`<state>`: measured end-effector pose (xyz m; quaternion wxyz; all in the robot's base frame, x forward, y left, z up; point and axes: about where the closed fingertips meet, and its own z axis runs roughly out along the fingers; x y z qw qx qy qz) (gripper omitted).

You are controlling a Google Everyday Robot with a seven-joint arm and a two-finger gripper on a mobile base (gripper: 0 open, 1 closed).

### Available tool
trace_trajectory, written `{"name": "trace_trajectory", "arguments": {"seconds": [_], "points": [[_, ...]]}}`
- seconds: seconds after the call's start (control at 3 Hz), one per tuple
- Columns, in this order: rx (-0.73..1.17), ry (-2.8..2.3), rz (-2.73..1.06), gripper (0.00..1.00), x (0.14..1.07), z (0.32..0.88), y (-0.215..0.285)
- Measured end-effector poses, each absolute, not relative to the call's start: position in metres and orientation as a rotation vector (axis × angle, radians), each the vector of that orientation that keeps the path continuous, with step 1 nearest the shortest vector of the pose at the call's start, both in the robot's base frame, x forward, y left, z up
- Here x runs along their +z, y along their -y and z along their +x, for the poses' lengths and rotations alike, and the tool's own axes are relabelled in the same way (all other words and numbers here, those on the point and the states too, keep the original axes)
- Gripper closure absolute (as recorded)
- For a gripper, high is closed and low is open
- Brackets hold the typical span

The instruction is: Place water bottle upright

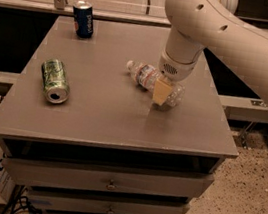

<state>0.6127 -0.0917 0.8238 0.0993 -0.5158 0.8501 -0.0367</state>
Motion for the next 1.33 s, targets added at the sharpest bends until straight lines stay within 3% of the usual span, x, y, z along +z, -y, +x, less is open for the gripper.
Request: {"name": "trace_trajectory", "arguments": {"seconds": [0.33,0.67,1.0,1.33], "points": [[-0.082,-2.511,-1.513,0.88,0.828,0.612,0.089],[-0.014,-2.475,-1.508,1.00,0.838,0.609,0.087],[0.034,-2.450,-1.505,1.00,0.844,0.607,0.086],[0.359,-2.303,-1.464,1.00,0.851,0.601,0.088]]}}
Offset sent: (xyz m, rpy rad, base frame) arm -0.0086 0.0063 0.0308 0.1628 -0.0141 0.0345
